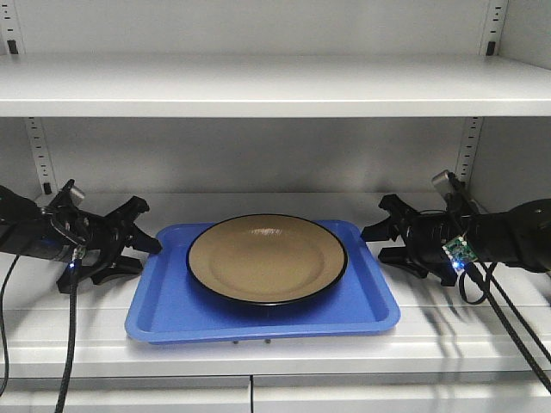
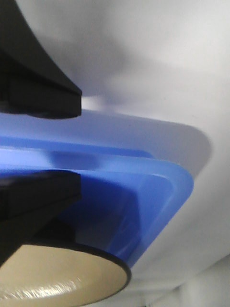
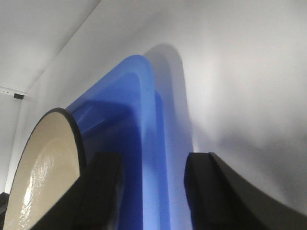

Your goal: Place disk in tray to left cabinet

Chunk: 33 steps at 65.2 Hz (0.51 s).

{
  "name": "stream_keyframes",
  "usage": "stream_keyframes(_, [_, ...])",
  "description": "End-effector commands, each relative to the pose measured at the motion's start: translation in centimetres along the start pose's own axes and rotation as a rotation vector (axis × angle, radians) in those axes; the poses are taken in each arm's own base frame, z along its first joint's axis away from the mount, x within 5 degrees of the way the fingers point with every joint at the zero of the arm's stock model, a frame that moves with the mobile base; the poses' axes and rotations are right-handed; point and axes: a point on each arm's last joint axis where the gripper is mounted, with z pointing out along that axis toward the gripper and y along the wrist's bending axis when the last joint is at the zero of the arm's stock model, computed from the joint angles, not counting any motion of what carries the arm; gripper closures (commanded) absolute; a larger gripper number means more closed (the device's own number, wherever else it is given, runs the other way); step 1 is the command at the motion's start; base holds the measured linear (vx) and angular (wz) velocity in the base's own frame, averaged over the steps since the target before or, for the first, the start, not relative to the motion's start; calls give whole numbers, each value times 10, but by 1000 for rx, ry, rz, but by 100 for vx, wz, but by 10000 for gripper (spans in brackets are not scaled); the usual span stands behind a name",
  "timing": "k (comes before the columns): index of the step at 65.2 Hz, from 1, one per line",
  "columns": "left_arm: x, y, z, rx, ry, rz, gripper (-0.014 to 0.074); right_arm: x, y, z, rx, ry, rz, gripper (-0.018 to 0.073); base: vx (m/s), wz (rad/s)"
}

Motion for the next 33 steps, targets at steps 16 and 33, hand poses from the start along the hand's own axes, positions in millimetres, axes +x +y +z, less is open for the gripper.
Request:
stream_keyframes(16, [-1,-40,-66,3,-163,154,199,-14,32,-26,-76,-78,-33,171,0,0])
stream_keyframes(33, [48,-26,-119,-52,-445,166,199,-14,32,-26,-76,-78,-33,171,0,0])
